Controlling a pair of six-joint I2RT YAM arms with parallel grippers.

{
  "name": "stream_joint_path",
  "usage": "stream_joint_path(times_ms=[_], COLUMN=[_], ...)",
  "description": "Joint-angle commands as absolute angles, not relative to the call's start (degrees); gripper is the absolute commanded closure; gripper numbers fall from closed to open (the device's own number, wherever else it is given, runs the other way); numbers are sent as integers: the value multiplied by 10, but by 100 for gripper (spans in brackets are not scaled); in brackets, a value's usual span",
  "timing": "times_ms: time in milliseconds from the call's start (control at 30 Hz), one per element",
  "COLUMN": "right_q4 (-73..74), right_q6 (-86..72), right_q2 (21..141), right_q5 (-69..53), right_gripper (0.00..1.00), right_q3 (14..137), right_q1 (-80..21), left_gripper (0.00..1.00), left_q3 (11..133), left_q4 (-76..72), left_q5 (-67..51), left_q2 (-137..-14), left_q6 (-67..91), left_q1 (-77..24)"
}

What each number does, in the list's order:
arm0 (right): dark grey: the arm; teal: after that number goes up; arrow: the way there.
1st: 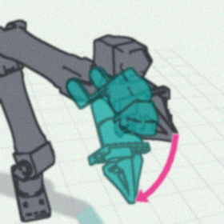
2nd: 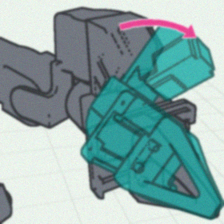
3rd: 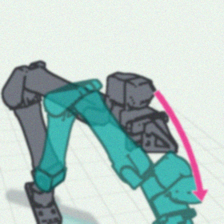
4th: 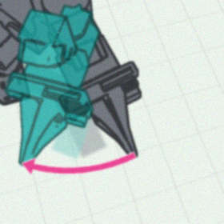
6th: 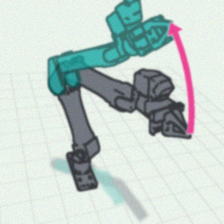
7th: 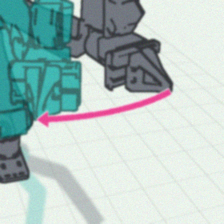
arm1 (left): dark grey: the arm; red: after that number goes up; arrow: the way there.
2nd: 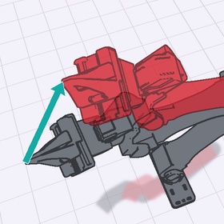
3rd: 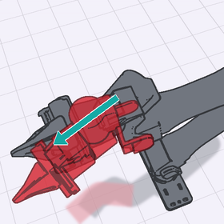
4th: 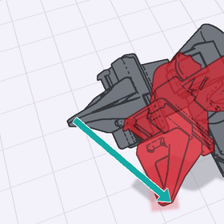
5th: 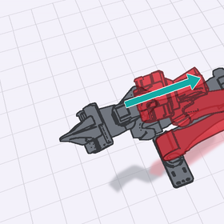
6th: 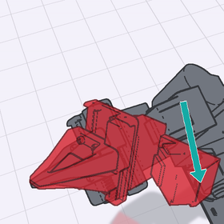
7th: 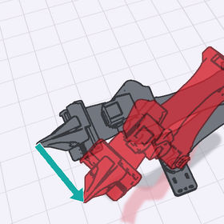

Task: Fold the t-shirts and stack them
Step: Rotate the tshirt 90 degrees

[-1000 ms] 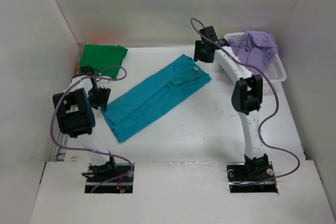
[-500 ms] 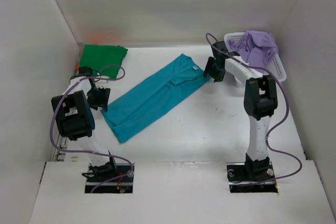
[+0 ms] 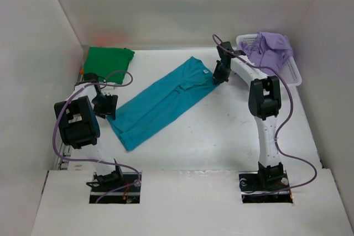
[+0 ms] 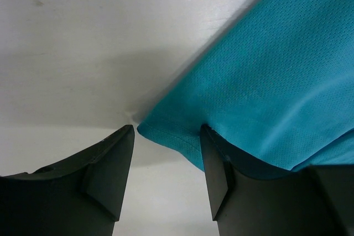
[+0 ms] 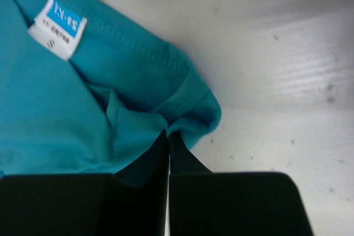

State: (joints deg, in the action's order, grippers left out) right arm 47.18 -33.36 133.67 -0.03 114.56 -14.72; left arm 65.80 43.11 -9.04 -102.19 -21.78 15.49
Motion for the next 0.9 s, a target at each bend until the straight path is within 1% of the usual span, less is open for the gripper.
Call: stream_joint_path(times_ms=[0,67,200,267,333,400,467,500,567,667,767,800,867], right_q4=[494,503,505,464,392,319,297,296,290,254,187,170,125], right_q6=[-337,-338,-350,-366,-387,-404,-402,-393,-371,-343,-339,-341,-355], right_q2=[1373,1405,1517,1565,1575,1562,1530,1505,1430,1279,1131,1096,1023], right_q5=[-6,-5,-18,-36,-69,-104,-116,-115,-106,-56,-15,-11,0], right_gripper=[100,100,100,100,85,61,49,45,41,34,33,33,33], right_q3=[1207,1269,1499,1590,1593,1557,1521,1493,1400,1207,1006,958,834], right_q1=[-149,-146,-144,-145,-145,-145,-142,-139,-135,-131,-136,-143,-180], left_gripper=[50,50,49,49,49,49,50,50,52,52,52,51,51], left_q3=[645,638,627,622,616,606,598,597,595,585,559,550,529], left_q4=[424,425,432,435,438,438,432,432,436,443,449,447,442], left_q5=[-115,-120,-122,-125,-133,-140,-134,-128,-122,-117,-121,-122,-120], left_q2=[-995,-991,-983,-983,-990,-1002,-1017,-1024,-1029,-1013,-983,-972,-951], left_q6=[-217,-221,-227,-225,-226,-228,-230,-228,-222,-219,-217,-216,-216], left_q1=[157,152,114,93,66,32,8,4,7,23,30,31,37])
